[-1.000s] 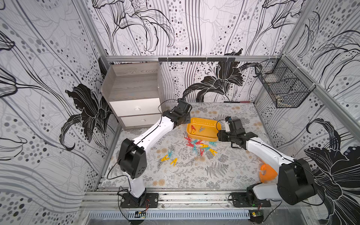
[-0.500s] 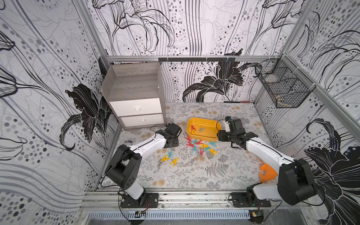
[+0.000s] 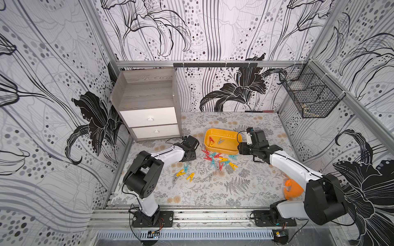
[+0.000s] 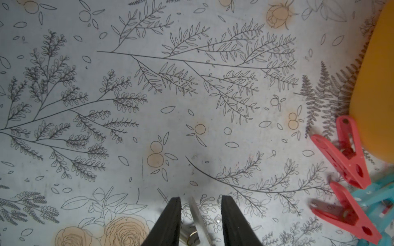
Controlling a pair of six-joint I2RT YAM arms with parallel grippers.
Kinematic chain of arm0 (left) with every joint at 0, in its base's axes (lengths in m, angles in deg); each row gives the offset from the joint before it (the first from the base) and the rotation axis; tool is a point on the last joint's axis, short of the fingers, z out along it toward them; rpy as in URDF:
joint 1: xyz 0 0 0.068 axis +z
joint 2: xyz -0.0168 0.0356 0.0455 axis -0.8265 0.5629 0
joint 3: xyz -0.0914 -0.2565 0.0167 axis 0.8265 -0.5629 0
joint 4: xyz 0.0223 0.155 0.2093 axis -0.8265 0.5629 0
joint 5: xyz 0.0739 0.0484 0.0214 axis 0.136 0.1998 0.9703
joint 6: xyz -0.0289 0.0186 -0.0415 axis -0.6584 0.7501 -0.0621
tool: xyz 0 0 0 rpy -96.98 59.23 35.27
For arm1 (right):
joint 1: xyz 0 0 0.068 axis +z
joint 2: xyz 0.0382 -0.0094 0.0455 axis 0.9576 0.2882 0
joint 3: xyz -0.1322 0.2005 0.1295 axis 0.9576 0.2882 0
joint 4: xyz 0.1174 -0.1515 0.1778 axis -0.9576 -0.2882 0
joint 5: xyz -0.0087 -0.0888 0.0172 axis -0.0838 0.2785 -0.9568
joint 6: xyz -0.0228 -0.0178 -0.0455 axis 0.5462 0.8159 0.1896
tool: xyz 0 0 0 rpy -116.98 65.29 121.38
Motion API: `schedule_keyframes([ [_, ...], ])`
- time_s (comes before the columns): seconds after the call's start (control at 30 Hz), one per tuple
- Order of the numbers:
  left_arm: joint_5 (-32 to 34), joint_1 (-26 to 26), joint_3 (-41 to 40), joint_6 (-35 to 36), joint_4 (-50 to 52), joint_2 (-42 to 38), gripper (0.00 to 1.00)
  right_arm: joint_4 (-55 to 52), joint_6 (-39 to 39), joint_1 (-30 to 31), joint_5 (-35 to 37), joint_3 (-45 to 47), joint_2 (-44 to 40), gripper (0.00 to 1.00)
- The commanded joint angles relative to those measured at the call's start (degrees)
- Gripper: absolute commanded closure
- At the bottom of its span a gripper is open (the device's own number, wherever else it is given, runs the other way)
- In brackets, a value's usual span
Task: Put the clothespins into the storage box
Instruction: Pick up the clothespin from the center of the board.
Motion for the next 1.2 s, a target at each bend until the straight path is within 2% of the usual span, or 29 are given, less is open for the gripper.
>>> schedule_keyframes([
  [0.0, 0.3, 0.3, -0.5, -0.7, -2.6, 2.1, 0.66, 0.2, -0.2, 0.4, -0.5, 0.9, -1.4, 0.35],
  [0.27, 0.9, 0.3, -0.7, -0.7, -2.5, 2.9, 0.75, -0.3, -0.2, 0.4, -0.1, 1.4, -2.2, 0.35],
  [0.43, -0.4, 0.2, -0.5, -0.6, -3.0, 2.9, 0.92, -0.2, -0.3, 0.4, -0.2, 1.6, -2.4, 0.35],
  [0.63, -1.9, 0.3, 1.8, -0.8, -2.6, 2.0, 0.96, -0.2, -0.3, 0.4, 0.1, 1.8, -2.5, 0.35],
  [0.93, -2.1, -2.4, 14.4, -0.9, 1.4, -1.0, 0.97, -0.2, -0.3, 0.4, 0.3, 1.6, -2.1, 0.35],
  [1.17, -2.9, -6.7, 27.9, -1.1, 2.3, 6.6, 0.98, 0.0, -0.5, 0.4, 0.6, 1.2, -1.8, 0.35],
])
